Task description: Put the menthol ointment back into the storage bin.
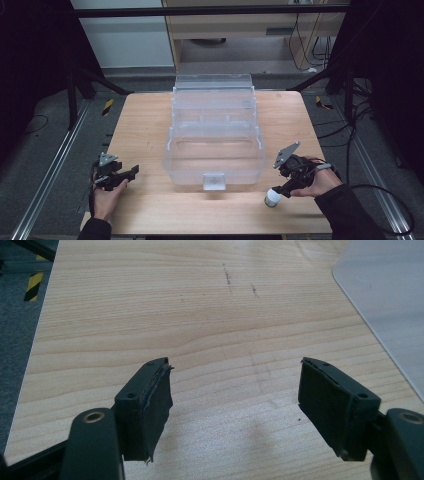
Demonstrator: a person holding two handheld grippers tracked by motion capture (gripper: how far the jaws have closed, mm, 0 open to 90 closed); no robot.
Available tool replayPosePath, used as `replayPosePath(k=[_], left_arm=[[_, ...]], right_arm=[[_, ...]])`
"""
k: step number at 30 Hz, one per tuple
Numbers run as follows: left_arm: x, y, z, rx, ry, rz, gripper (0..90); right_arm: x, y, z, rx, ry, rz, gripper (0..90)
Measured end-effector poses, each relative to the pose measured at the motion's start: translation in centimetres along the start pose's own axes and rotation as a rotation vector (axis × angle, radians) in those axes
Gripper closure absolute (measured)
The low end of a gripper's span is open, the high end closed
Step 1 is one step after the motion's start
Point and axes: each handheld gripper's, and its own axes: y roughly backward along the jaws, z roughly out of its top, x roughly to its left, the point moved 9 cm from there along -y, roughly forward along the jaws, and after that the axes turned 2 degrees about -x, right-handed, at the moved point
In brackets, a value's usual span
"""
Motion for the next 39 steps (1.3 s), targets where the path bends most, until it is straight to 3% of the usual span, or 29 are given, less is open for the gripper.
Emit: replayPosePath(k=[13, 25, 39], left_arm=[[0.0, 0.0, 0.0, 0.002, 0.0, 0.0, 28.9], [0.0, 0.0, 0.0, 0.001, 0.002, 0.0, 29.0], [0.0, 0.0, 0.0, 0.005, -0.003, 0.002, 29.0]], right_arm=[[1.4, -1.5, -0.8, 0.087, 0.073, 0.054, 33.7], [2.0, -2.7, -1.3, 0.136, 0.083, 0.078, 36.6], [2.5, -4.4, -1.6, 0.197, 0.129, 0.098, 42.1]])
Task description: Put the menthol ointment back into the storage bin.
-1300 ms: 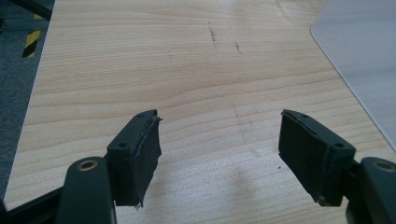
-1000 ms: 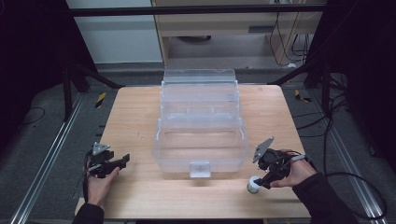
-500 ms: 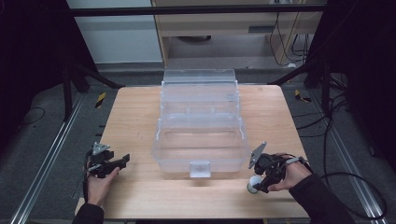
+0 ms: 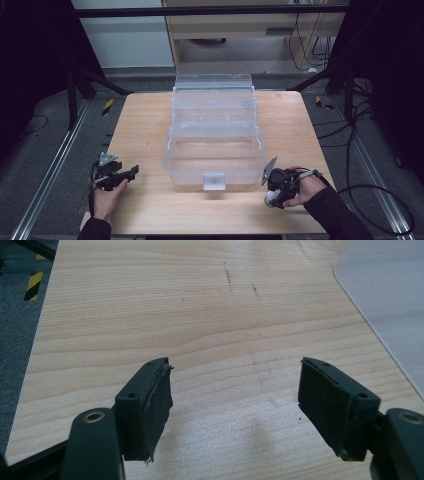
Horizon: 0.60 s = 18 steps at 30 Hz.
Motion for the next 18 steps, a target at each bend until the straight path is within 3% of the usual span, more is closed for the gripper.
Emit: replayPosePath(k=[18], left_arm=[[-0.11, -0.09, -0.03, 0.006, -0.009, 0.002, 29.1]], right_arm=[[-0.12, -0.75, -0.04, 0.047, -0.004, 0.023, 49.7]])
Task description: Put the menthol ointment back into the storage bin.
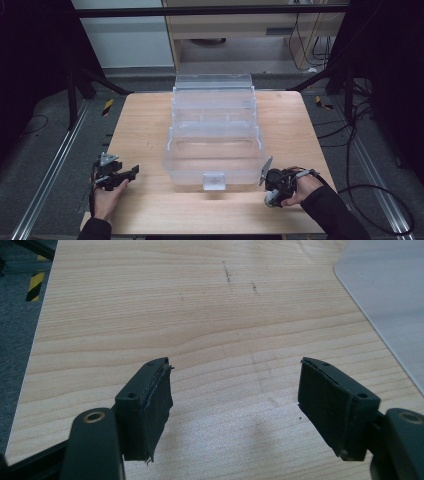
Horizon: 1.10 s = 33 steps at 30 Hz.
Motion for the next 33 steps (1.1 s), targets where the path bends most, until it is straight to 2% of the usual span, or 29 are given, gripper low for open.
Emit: replayPosePath(k=[8, 18, 33], left_arm=[[-0.1, 0.0, 0.0, 0.001, -0.002, 0.003, 29.1], [-0.3, -0.2, -0.1, 0.011, -0.015, 0.004, 29.1], [-0.3, -0.2, -0.2, 0.013, -0.013, 0.0, 29.1]], right_arm=[[0.0, 0.1, 0.1, 0.011, -0.008, -0.001, 50.2], [-0.4, 1.9, 0.5, -0.047, -0.054, -0.007, 50.3], [-0.7, 4.2, 1.4, -0.112, -0.086, -0.011, 50.3]])
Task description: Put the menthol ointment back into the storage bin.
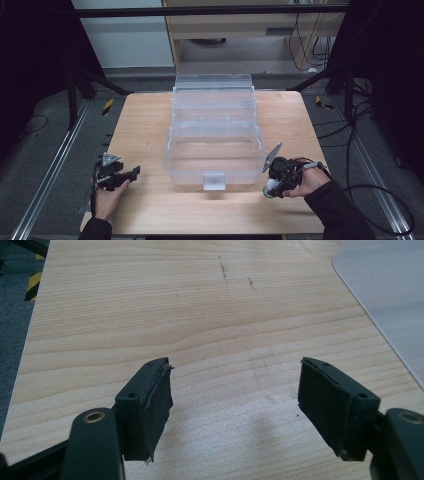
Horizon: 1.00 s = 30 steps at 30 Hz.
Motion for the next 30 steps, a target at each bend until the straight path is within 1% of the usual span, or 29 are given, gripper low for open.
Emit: replayPosePath(k=[1, 6, 8, 10, 14, 17, 22, 23, 25, 27, 30], left_arm=[[0.0, 0.0, 0.0, 0.0, 0.0, 0.0, 29.1], [0.0, 0.0, 0.0, 0.001, -0.002, 0.0, 29.2], [0.0, 0.0, 0.0, 0.001, -0.001, 0.0, 29.2], [0.0, 0.0, 0.0, 0.001, 0.0, 0.0, 29.1], [0.0, 0.0, 0.0, 0.0, -0.001, 0.0, 29.1], [0.0, 0.0, 0.0, 0.001, 0.0, -0.001, 29.2], [-0.1, 0.0, 0.0, 0.001, 0.0, -0.001, 29.1], [0.0, 0.0, 0.0, 0.002, 0.0, 0.0, 29.2], [-0.1, 0.0, 0.0, 0.002, -0.001, -0.001, 29.2], [-0.1, 0.0, 0.0, 0.001, 0.0, -0.001, 29.2], [-0.1, 0.0, 0.0, 0.003, 0.0, -0.002, 29.2]], right_arm=[[0.0, 0.1, 0.1, -0.002, 0.005, -0.001, 50.3], [0.2, 1.0, 0.4, -0.009, -0.013, 0.002, 50.3], [0.1, 1.5, 0.6, -0.01, -0.013, -0.002, 50.3], [0.1, 2.2, 0.9, -0.023, -0.013, -0.002, 50.3], [0.3, 3.0, 1.3, -0.029, -0.032, 0.008, 50.3], [0.4, 3.4, 1.7, -0.04, -0.034, 0.016, 50.3], [0.3, 3.8, 2.0, -0.036, -0.03, 0.009, 50.3], [0.4, 3.9, 2.2, -0.038, -0.033, 0.013, 50.3], [0.3, 4.1, 2.3, -0.036, -0.02, 0.015, 50.3], [0.3, 4.3, 2.5, -0.028, -0.018, 0.015, 50.3], [0.3, 4.9, 2.9, -0.034, -0.019, 0.017, 50.3]])
